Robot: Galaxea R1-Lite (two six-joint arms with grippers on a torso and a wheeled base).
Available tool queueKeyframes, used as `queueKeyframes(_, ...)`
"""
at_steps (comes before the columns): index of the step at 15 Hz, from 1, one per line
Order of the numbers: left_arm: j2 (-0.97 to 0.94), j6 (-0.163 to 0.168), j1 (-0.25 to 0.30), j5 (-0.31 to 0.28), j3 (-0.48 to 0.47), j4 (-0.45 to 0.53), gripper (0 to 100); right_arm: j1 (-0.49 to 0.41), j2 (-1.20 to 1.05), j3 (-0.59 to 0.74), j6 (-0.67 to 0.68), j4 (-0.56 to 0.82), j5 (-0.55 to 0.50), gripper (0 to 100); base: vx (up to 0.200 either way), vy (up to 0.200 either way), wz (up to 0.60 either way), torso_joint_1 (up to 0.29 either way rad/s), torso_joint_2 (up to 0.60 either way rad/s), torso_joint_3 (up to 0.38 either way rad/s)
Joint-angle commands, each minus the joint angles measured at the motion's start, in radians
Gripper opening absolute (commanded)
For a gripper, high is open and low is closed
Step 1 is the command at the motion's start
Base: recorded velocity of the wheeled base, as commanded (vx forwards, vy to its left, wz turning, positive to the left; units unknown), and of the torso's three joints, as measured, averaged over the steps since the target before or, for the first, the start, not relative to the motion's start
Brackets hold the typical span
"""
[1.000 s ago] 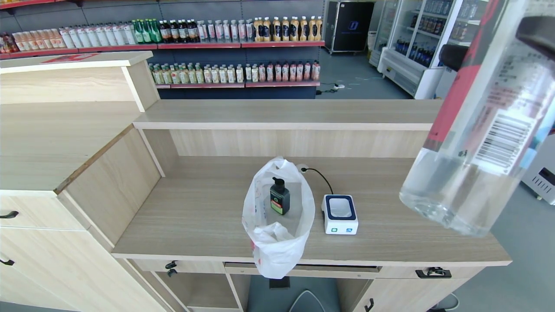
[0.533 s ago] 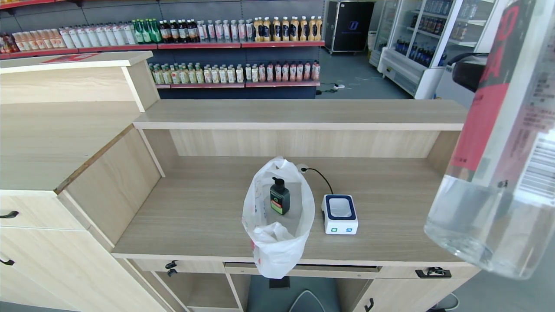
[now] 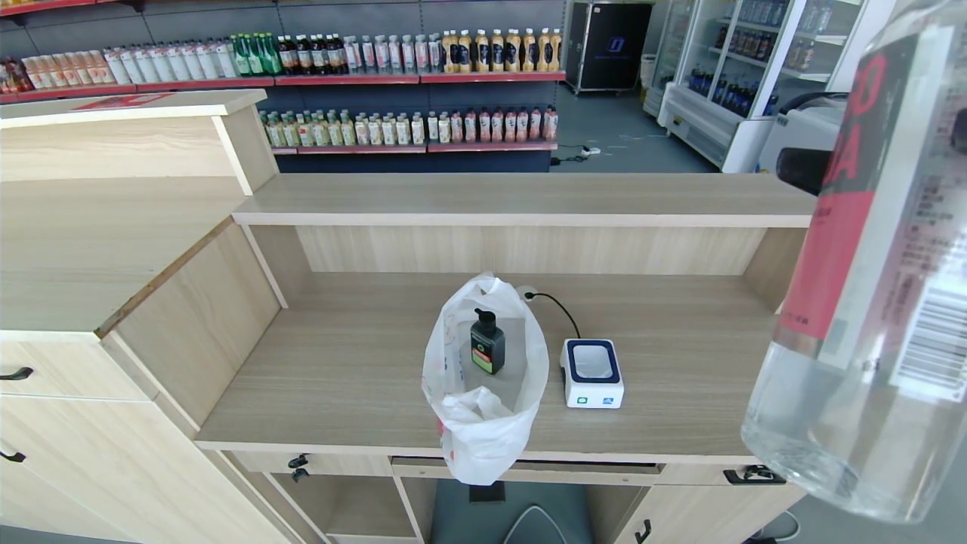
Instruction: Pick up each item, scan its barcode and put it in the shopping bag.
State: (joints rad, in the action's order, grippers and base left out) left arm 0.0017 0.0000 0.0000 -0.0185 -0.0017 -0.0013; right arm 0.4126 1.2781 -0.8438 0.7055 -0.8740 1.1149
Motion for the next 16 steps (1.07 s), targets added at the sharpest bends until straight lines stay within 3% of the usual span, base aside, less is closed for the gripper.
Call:
queueKeyframes(1,0.0,0.0,0.0,0.0,0.0,0.0,100,0.0,0.007,0.006,0.0,0.0,0.014,0,0.0,0.0,0.0,0.0,0.0,0.0)
queueKeyframes(6,0.0,0.0,0.0,0.0,0.0,0.0,100,0.002,0.038,0.008,-0.052,0.007,0.019,0,0.0,0.0,0.0,0.0,0.0,0.0)
queueKeyframes(11,0.0,0.0,0.0,0.0,0.0,0.0,100,0.002,0.04,0.003,-0.173,0.135,0.049,0,0.0,0.0,0.0,0.0,0.0,0.0)
queueKeyframes(16,0.0,0.0,0.0,0.0,0.0,0.0,100,-0.011,0.033,0.0,-0.202,0.156,0.048,0,0.0,0.0,0.0,0.0,0.0,0.0)
